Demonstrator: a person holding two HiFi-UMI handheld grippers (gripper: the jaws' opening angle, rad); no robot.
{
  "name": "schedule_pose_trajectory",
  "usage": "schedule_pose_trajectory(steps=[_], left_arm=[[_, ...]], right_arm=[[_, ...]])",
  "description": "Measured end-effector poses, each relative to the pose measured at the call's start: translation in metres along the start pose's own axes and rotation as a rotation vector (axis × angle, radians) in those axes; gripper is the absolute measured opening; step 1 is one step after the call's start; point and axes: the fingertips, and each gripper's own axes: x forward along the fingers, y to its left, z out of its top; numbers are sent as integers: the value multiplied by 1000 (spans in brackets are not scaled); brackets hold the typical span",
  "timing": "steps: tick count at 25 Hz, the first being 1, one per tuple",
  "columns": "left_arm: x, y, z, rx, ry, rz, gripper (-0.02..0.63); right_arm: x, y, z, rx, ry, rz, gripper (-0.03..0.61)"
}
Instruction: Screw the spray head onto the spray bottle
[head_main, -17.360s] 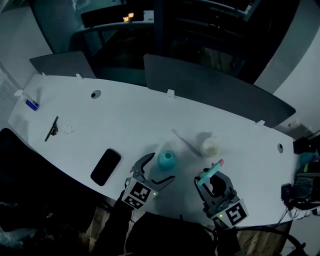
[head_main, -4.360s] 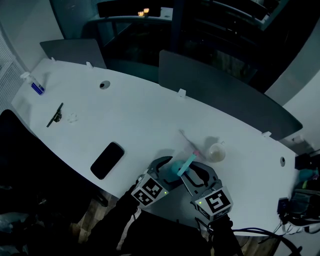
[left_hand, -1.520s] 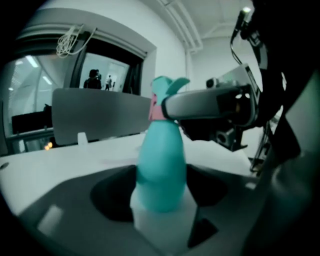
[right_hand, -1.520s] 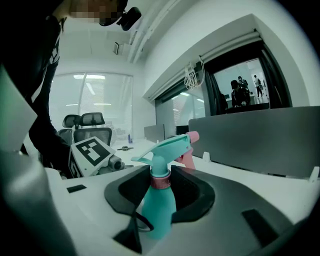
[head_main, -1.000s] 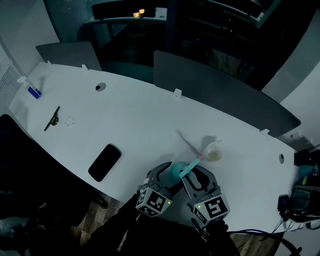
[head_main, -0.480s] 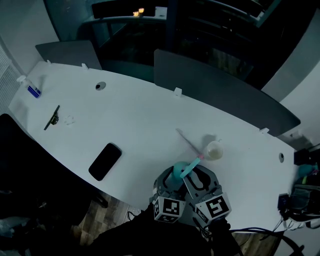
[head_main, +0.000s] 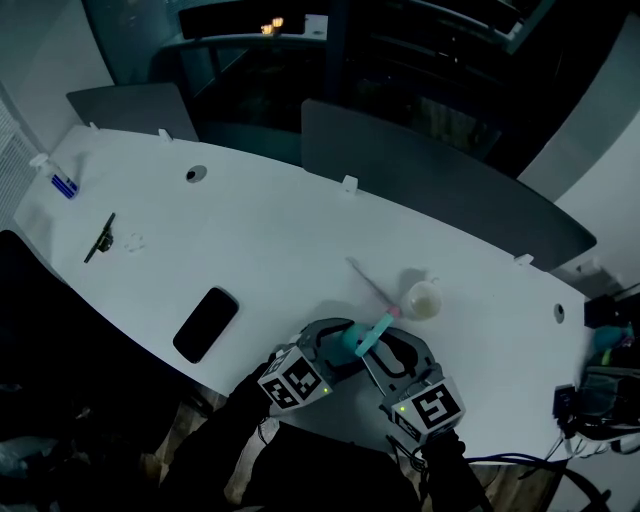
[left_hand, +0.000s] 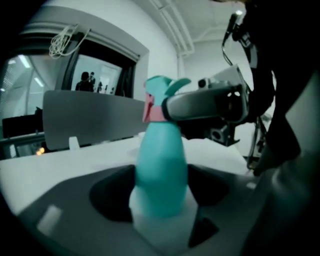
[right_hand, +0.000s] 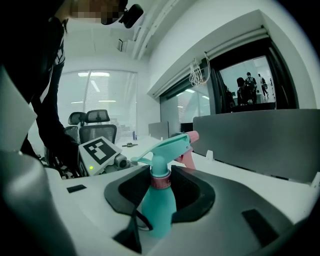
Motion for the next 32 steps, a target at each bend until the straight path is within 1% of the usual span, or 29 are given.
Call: schedule_pose_trajectory(steps=[1,2,3,6,7,8,9,10,11,13,15,16,17,18,19,20,21,22,24,25,26,27,28,29,30,32], left_arm=[[0,1,1,-18,-5,50,334],[0,2,1,-44,-9,123,334],[0,4,2,-77,-12,212,333],[-3,7,0,-187,1,516,333],[-4,6,-2,-213,10,598,333],[-4,6,-3,-226,14,641,334],[-3,6,-5,-221,12,637,335],[-3,6,-5,-206,3,587,338],[-4,6,-5,-189,-14,505,346],[-6,8,-3,-152,-40,291,399],[-3,5,-2,-110,-32,89,395],[-2,3,-1,-91,-21,23,356],[-1,1,-1,-79,-12,-11,356],[-1,1,0,-75,-9,-12,354],[-1,1,1,-83,-13,20,353],[-1,3,1,-102,-22,80,351],[-1,6,1,-130,-31,167,351],[-2,8,-1,-160,-34,273,351],[-3,12,-5,-200,-14,497,351],[-3,12,-7,-207,0,583,351],[-3,11,-9,-208,8,628,351],[-3,10,-10,-203,8,620,354],[-3,9,-10,-195,-2,564,356],[-4,8,-10,-184,-18,471,359],[-5,7,-9,-159,-29,361,377],[-3,4,-9,-61,-15,144,377]], right_arm=[[-1,-1,0,2,-3,-8,133],[-1,-1,0,-1,-5,-20,133],[0,-2,0,-4,-6,-31,133],[1,-1,0,0,-13,-56,133],[1,0,0,4,-14,-57,133],[1,1,0,7,-15,-57,133],[0,1,0,9,-17,-59,133],[0,2,0,11,-17,-57,133],[0,2,0,12,-15,-48,133],[1,4,0,9,-11,-9,133],[2,6,1,9,-15,36,133],[2,7,1,12,-18,53,133],[2,7,0,15,-17,61,133],[1,6,0,12,-14,58,133],[1,6,0,5,-12,46,133],[1,5,0,-1,-11,30,133],[2,4,0,-1,-12,13,133],[3,4,1,3,-15,-2,133],[5,3,2,9,-22,-19,133],[5,4,2,11,-25,-23,133],[4,4,2,14,-28,-24,133],[4,4,1,17,-30,-24,133],[4,4,1,20,-30,-22,133],[4,5,1,21,-29,-16,133],[4,6,1,20,-30,-3,133],[4,7,2,20,-39,40,133]])
